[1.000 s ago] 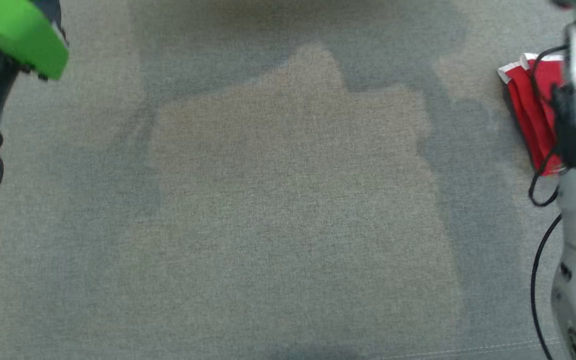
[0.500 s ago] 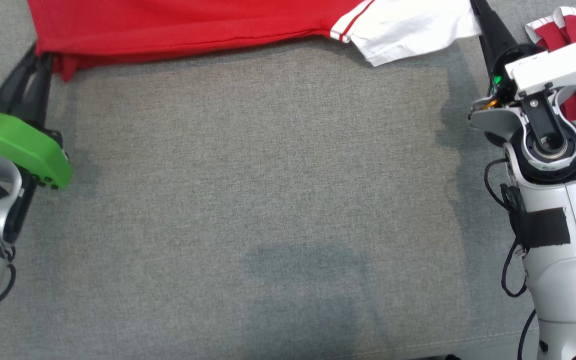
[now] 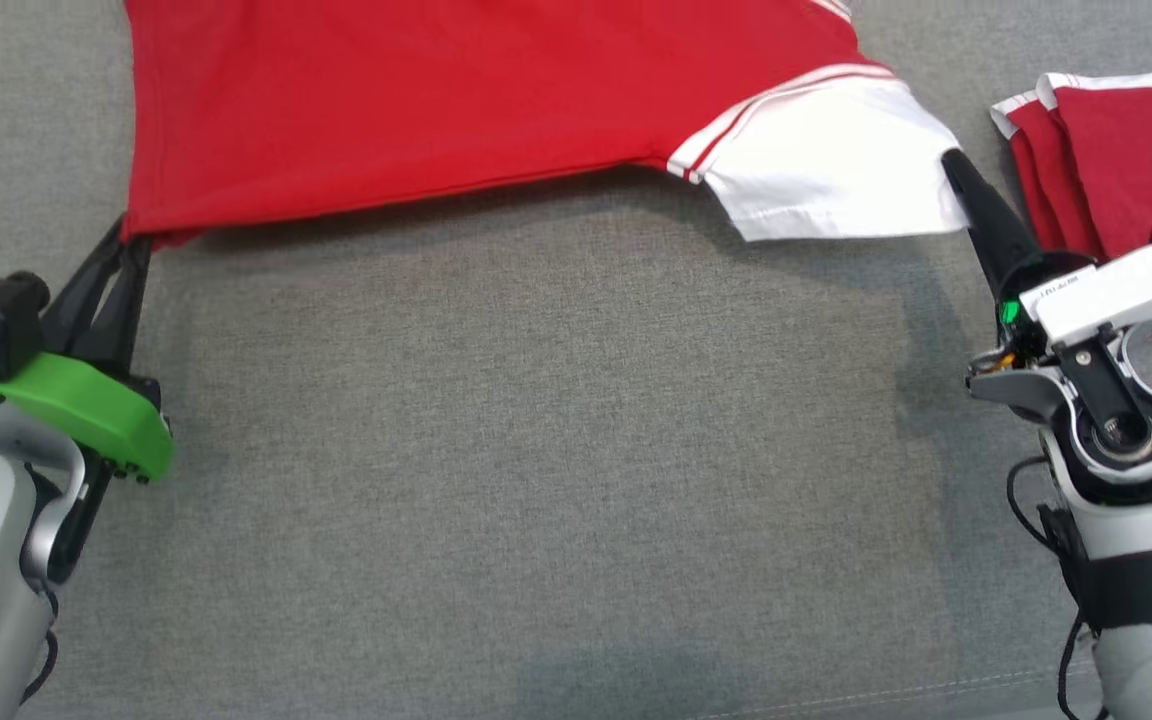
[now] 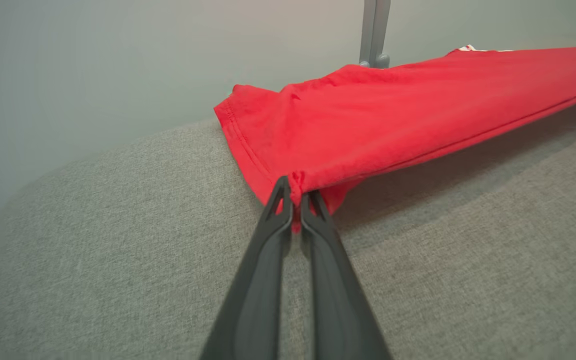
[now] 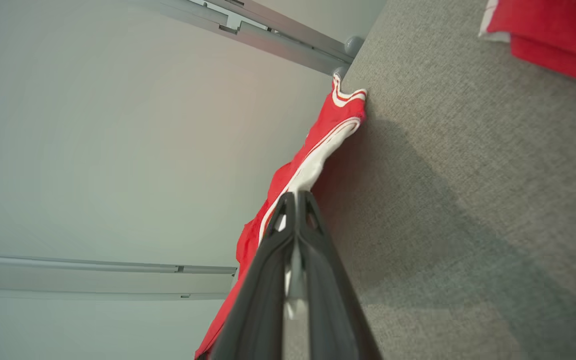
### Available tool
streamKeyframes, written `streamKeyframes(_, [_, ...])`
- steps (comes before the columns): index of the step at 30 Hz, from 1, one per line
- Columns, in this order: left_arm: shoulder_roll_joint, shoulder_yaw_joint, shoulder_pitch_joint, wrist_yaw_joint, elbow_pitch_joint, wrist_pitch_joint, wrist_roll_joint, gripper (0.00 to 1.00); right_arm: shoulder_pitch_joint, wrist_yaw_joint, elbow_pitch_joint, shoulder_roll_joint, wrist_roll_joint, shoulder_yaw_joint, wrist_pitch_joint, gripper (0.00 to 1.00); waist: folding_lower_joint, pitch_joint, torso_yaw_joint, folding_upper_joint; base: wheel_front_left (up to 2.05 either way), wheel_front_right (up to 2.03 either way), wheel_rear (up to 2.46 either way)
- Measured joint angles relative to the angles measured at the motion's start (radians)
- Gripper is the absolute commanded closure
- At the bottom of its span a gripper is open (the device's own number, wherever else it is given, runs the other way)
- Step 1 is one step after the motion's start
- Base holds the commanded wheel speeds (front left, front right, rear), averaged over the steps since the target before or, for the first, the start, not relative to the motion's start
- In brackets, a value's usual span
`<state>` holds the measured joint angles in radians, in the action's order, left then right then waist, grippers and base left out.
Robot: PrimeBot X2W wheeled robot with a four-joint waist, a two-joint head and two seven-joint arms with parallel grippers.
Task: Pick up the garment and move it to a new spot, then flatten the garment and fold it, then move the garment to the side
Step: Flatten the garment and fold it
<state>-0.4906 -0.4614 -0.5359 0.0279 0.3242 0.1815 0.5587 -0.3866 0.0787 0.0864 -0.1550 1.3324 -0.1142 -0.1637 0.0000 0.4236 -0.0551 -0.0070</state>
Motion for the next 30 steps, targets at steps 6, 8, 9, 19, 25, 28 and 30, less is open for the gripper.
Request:
streamKeyframes(6, [-0.031, -0.043, 0.089, 0.018, -0.013, 0.031, -0.035, 1.00, 0.158, -0.017, -0.073, -0.019, 0.034, 0.027, -0.017, 1.00, 0.0000, -0.076, 0.003, 0.0000, 0.00, 0.00, 0.00])
streamKeyframes(8, [-0.030, -0.065, 0.130, 0.024, -0.018, 0.031, -0.038, 1.00, 0.231, -0.017, -0.091, -0.030, 0.055, 0.043, -0.027, 1.00, 0.0000, -0.102, 0.003, 0.0000, 0.00, 0.00, 0.00])
streamKeyframes(9, [-0.026, -0.092, 0.178, 0.024, -0.020, 0.032, -0.046, 1.00, 0.312, -0.016, -0.105, -0.040, 0.072, 0.052, -0.039, 1.00, 0.0000, -0.129, 0.004, 0.0000, 0.00, 0.00, 0.00])
streamKeyframes(19, [-0.024, -0.121, 0.485, -0.038, -0.011, 0.040, -0.036, 1.00, 0.688, 0.003, -0.120, -0.065, 0.084, -0.020, -0.122, 1.00, -0.0001, -0.260, -0.006, 0.0000, 0.00, 0.00, 0.00])
streamKeyframes(25, [-0.024, -0.130, 0.549, -0.050, -0.057, 0.040, -0.028, 1.00, 0.829, 0.003, -0.171, -0.098, 0.082, -0.020, -0.133, 1.00, -0.0001, -0.302, -0.009, 0.0000, 0.00, 0.00, 0.00])
streamKeyframes(28, [-0.024, -0.129, 0.566, -0.063, -0.081, 0.040, -0.024, 1.00, 0.845, 0.002, -0.204, -0.100, 0.076, -0.025, -0.137, 1.00, -0.0001, -0.299, -0.001, 0.0000, 0.00, 0.00, 0.00])
streamKeyframes(30, [-0.026, -0.122, 0.573, -0.071, -0.100, 0.040, -0.016, 1.00, 0.846, -0.001, -0.235, -0.102, 0.074, -0.023, -0.136, 1.00, -0.0001, -0.293, 0.004, 0.0000, 0.00, 0.00, 0.00])
